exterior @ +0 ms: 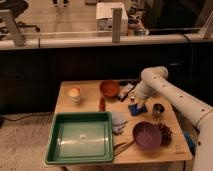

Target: Place sponge in tray

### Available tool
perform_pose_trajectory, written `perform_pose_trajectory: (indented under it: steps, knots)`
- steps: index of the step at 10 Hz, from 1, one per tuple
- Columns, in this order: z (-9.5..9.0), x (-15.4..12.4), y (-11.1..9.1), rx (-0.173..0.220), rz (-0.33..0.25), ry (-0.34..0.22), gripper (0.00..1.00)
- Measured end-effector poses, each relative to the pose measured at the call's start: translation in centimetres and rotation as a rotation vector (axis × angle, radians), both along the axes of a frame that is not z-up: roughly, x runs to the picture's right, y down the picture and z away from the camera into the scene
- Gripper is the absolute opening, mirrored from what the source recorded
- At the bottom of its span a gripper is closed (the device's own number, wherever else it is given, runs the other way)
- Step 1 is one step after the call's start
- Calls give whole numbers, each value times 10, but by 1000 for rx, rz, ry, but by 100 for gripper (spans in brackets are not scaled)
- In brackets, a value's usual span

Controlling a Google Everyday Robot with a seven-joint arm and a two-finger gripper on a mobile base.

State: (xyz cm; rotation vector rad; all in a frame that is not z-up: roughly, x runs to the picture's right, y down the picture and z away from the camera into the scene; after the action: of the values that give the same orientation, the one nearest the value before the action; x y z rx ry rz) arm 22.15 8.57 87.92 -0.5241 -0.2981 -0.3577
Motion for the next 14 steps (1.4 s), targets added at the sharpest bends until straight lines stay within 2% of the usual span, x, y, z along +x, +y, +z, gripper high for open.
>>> perform_pose_trajectory:
  steps: [4, 6, 12, 13, 14]
  knots:
    - [7, 9, 15, -54, 77, 66, 80]
    - [16, 9, 27, -97, 108, 101, 80]
    - [36, 16, 40, -162, 141, 155, 80]
    - [39, 18, 42, -173, 146, 164, 78]
    - [41, 21, 44, -178, 151, 171, 70]
